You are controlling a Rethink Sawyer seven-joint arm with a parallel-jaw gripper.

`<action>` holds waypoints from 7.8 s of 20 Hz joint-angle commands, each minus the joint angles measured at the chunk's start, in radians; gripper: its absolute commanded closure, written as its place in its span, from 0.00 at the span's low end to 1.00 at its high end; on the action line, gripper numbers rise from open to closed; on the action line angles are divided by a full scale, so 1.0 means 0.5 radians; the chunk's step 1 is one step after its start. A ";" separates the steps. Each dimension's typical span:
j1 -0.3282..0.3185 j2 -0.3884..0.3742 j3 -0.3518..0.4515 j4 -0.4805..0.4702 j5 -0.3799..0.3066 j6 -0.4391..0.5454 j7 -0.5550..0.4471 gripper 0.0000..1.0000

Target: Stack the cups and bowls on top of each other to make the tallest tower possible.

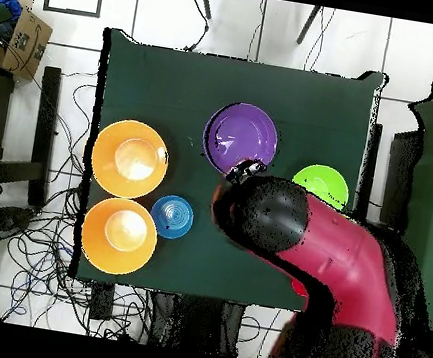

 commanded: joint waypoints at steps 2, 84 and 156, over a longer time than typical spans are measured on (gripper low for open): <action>-0.331 -0.247 0.355 0.712 -0.262 -0.414 -0.891 0.00; -0.903 0.264 1.218 0.785 -0.972 -0.706 -0.674 0.00; -1.098 0.280 1.477 0.697 -1.162 -0.540 -0.503 0.00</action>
